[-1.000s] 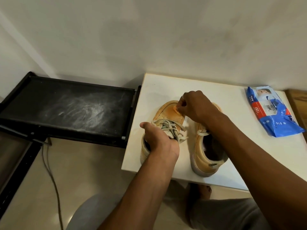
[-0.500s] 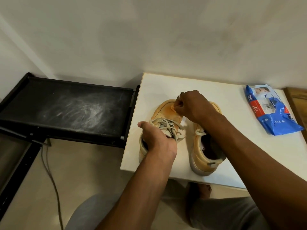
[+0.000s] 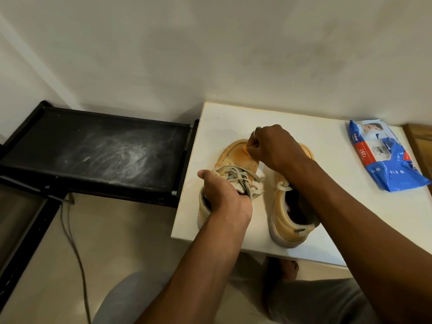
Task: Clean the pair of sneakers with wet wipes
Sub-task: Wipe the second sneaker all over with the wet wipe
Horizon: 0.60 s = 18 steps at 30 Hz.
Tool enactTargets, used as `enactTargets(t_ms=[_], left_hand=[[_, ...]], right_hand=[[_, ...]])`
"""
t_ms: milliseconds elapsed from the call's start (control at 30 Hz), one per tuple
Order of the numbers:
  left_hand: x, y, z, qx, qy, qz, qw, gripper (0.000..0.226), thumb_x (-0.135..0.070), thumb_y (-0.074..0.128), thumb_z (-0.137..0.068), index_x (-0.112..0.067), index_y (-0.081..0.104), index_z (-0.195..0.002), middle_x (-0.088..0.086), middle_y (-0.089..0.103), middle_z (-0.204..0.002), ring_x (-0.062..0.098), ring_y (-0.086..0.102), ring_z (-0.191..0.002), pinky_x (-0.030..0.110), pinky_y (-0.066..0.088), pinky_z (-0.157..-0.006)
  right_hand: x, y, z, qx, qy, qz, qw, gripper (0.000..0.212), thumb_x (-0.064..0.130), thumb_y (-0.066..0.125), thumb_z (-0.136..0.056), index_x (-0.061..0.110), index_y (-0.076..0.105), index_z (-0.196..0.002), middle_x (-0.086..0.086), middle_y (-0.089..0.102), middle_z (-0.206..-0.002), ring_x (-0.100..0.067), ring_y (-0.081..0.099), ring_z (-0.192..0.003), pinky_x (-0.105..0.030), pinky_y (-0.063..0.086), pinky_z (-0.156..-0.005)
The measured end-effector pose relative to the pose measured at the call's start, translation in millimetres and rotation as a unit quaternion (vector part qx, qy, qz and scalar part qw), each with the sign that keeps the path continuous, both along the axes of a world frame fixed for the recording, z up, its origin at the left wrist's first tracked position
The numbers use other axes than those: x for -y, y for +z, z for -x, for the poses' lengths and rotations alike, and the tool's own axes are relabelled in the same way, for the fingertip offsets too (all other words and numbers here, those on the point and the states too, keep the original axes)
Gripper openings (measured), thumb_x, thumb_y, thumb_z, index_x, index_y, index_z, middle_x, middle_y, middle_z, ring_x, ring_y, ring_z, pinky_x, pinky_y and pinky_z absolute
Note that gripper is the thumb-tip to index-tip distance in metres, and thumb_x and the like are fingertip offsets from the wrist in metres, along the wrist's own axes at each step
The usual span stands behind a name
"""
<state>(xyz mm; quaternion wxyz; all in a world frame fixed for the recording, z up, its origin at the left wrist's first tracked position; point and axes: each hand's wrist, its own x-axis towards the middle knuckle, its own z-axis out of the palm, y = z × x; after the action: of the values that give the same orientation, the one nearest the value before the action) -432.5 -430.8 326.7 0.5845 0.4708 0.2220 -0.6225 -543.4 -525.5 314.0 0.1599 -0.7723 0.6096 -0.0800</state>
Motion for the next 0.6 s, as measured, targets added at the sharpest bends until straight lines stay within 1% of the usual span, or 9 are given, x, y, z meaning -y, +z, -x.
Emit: enactTargets(t_ms=[133, 200, 267, 333, 500, 600], left_hand=[[-3, 2, 2, 0.02, -0.013, 0.0, 1.0, 0.053, -0.056, 0.035, -0.097, -0.018, 0.043, -0.133, 0.016, 0.057, -0.119, 0.03, 0.064, -0.089, 0.046, 0.053, -0.092], [-3, 2, 3, 0.025, -0.019, -0.002, 1.0, 0.052, -0.055, 0.035, -0.097, -0.018, 0.043, -0.133, 0.015, 0.057, -0.118, 0.028, 0.063, -0.086, 0.045, 0.052, -0.089], [-3, 1, 4, 0.027, -0.022, -0.001, 0.999, 0.052, -0.055, 0.034, -0.098, -0.017, 0.045, -0.132, 0.015, 0.058, -0.117, 0.027, 0.064, -0.084, 0.044, 0.053, -0.088], [-2, 1, 3, 0.03, -0.025, -0.002, 0.999, 0.05, -0.054, 0.034, -0.098, -0.016, 0.047, -0.13, 0.015, 0.059, -0.115, 0.027, 0.065, -0.085, 0.043, 0.054, -0.086], [-3, 1, 3, 0.025, -0.032, -0.004, 0.999, 0.046, -0.052, 0.036, -0.098, -0.017, 0.05, -0.126, 0.016, 0.061, -0.116, 0.03, 0.066, -0.09, 0.047, 0.053, -0.091], [-3, 0, 4, 0.021, -0.026, -0.004, 0.999, 0.049, -0.055, 0.036, -0.097, -0.018, 0.049, -0.127, 0.015, 0.061, -0.115, 0.031, 0.066, -0.091, 0.048, 0.053, -0.093]], right_hand=[[1, -2, -1, 0.012, 0.006, 0.013, 1.0, 0.011, 0.021, 0.063, -0.085, 0.017, 0.073, -0.087, 0.001, 0.07, -0.075, -0.018, 0.063, -0.071, -0.038, 0.056, -0.068], [2, -2, 0, 0.024, 0.004, 0.011, 1.0, 0.01, 0.021, 0.064, -0.086, 0.017, 0.073, -0.089, 0.0, 0.07, -0.079, -0.018, 0.064, -0.075, -0.036, 0.055, -0.069], [4, -3, -1, 0.034, 0.007, 0.002, 0.999, 0.009, 0.021, 0.065, -0.087, 0.017, 0.073, -0.091, 0.001, 0.07, -0.082, -0.017, 0.063, -0.078, -0.031, 0.051, -0.068], [5, -3, -5, 0.037, 0.013, -0.007, 0.999, 0.01, 0.022, 0.064, -0.089, 0.019, 0.072, -0.094, 0.0, 0.071, -0.086, -0.017, 0.063, -0.08, -0.028, 0.047, -0.067], [5, -1, -19, 0.008, 0.06, -0.053, 0.997, 0.018, 0.018, 0.062, -0.09, 0.019, 0.075, -0.103, 0.002, 0.073, -0.097, -0.017, 0.065, -0.088, -0.033, 0.053, -0.078], [2, 1, -21, -0.02, 0.104, -0.063, 0.992, 0.017, 0.022, 0.062, -0.091, 0.022, 0.074, -0.104, 0.004, 0.073, -0.1, -0.016, 0.065, -0.093, -0.031, 0.051, -0.081]])
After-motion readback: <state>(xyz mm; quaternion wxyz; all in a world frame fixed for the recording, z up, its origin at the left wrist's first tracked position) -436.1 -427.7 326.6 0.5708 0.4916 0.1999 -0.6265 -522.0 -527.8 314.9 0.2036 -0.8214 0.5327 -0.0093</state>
